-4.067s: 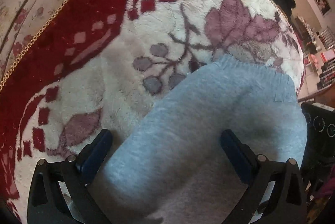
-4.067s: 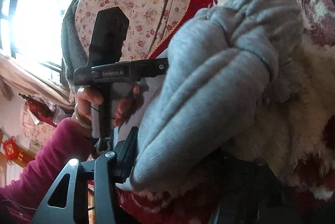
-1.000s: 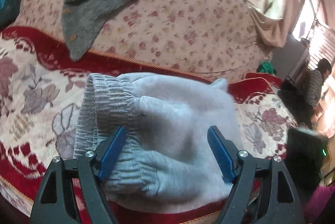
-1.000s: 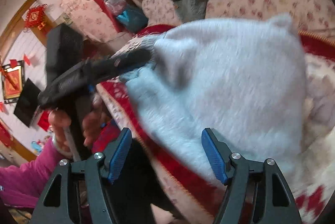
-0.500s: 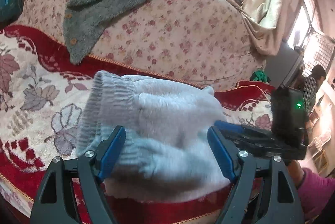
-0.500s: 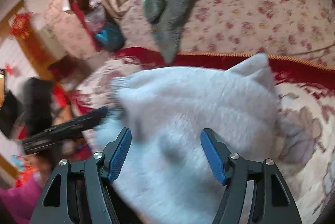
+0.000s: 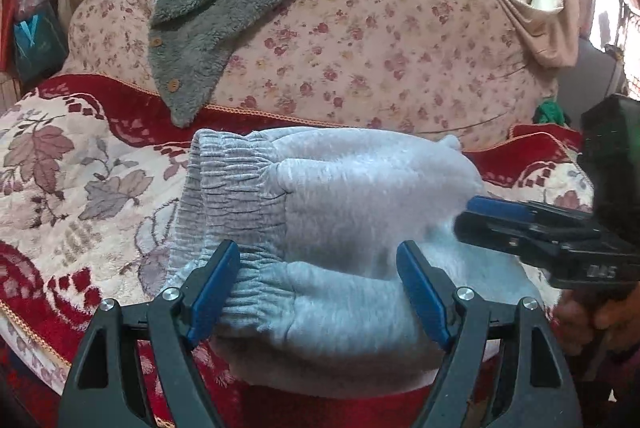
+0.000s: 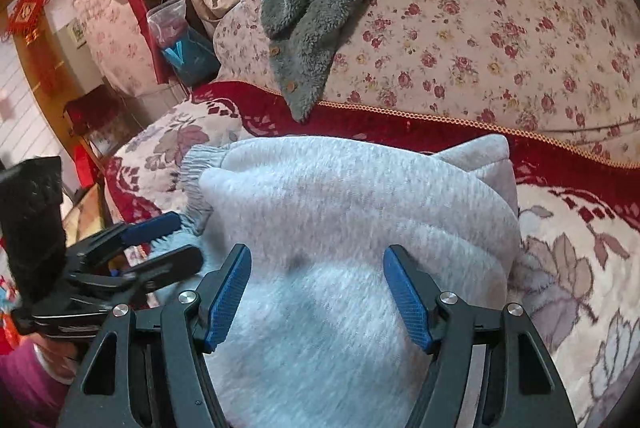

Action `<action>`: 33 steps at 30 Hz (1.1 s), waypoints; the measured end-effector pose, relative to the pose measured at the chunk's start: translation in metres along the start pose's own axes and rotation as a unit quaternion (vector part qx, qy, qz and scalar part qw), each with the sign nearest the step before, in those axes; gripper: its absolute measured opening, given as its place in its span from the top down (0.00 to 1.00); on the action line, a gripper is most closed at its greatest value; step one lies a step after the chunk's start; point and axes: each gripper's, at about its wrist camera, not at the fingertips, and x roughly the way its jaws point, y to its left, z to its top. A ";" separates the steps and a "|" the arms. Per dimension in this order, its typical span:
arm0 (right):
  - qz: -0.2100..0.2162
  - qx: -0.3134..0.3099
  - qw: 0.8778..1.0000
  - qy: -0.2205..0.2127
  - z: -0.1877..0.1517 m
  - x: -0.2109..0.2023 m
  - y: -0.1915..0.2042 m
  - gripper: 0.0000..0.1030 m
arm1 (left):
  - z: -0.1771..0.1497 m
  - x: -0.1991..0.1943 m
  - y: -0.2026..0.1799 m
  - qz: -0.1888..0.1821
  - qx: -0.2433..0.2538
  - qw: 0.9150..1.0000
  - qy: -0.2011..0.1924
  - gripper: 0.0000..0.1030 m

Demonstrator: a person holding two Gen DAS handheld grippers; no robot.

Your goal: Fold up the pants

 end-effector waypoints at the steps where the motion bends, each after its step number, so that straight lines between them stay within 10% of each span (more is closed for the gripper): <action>1: -0.002 0.004 1.000 -0.002 0.000 -0.004 0.000 0.28 | 0.000 0.000 0.000 0.003 -0.001 1.000 -0.001 0.22; 14: -0.040 0.036 0.998 -0.025 -0.012 -0.045 -0.008 0.10 | 0.006 -0.020 -0.012 0.059 -0.023 0.998 -0.017 0.16; 33: -0.056 0.041 0.997 -0.022 -0.024 -0.059 -0.005 0.08 | 0.007 -0.034 -0.030 0.093 -0.026 0.995 -0.034 0.14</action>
